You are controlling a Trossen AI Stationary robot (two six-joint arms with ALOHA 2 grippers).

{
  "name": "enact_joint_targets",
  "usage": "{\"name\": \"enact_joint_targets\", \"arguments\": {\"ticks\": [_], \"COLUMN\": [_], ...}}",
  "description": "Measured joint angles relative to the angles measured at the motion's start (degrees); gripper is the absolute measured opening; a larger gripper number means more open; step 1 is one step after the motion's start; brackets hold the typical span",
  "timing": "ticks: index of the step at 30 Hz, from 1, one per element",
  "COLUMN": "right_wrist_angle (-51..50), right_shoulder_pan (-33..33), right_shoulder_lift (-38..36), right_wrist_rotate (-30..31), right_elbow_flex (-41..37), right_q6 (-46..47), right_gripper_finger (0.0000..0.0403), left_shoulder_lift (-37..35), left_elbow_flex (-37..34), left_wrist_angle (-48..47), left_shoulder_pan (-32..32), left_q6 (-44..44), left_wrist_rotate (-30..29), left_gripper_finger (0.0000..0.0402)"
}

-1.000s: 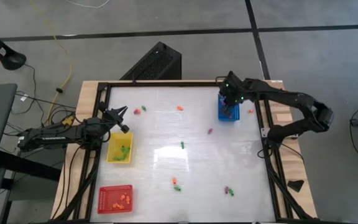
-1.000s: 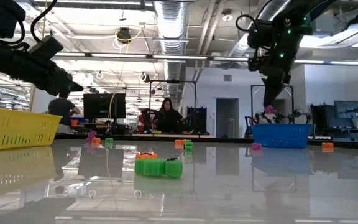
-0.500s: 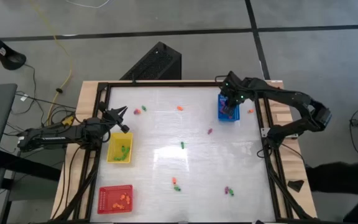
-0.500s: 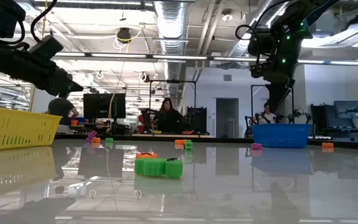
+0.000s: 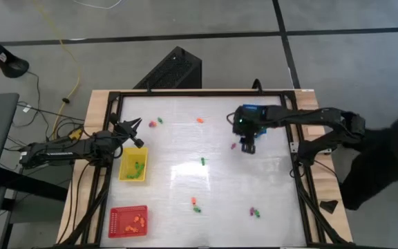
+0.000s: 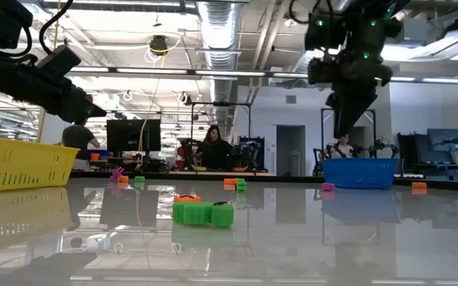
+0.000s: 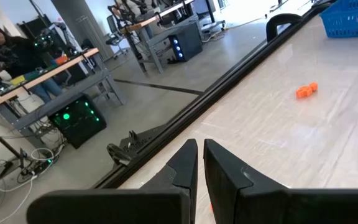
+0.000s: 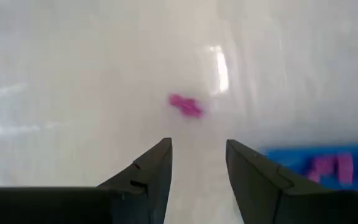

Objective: Sort Halloween decoration
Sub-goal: Put the orange skeleton toy into the red bin

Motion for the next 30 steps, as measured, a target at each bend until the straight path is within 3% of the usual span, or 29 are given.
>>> {"name": "enact_joint_targets", "arguments": {"ticks": [6, 9, 12, 21, 30], "right_wrist_angle": [20.4, 31.3, 36.0, 33.4, 32.1], "right_shoulder_pan": [6.6, 6.0, 3.8, -1.6, -5.0], "right_shoulder_lift": [5.8, 11.4, 18.2, 33.5, 39.0], "right_wrist_rotate": [2.1, 2.1, 2.3, 3.8, 3.9], "right_elbow_flex": [0.0, 0.2, 2.8, 17.5, 23.9], "right_q6": [6.5, 7.6, 7.8, 3.8, 3.9], "right_gripper_finger": [0.0180, 0.0180, 0.0180, 0.0180, 0.0180], "left_shoulder_lift": [0.0, 0.0, 0.0, 0.0, 0.0], "left_elbow_flex": [0.0, 0.0, 0.0, 0.0, 0.0], "left_wrist_angle": [0.0, 0.0, 0.0, 0.0, 0.0], "left_shoulder_pan": [0.0, 0.0, 0.0, 0.0, 0.0], "left_q6": [0.0, 0.0, 0.0, 0.0, 0.0], "left_wrist_rotate": [0.0, 0.0, 0.0, 0.0, 0.0], "left_gripper_finger": [0.0018, 0.0018, 0.0018, 0.0018, 0.0018]}}
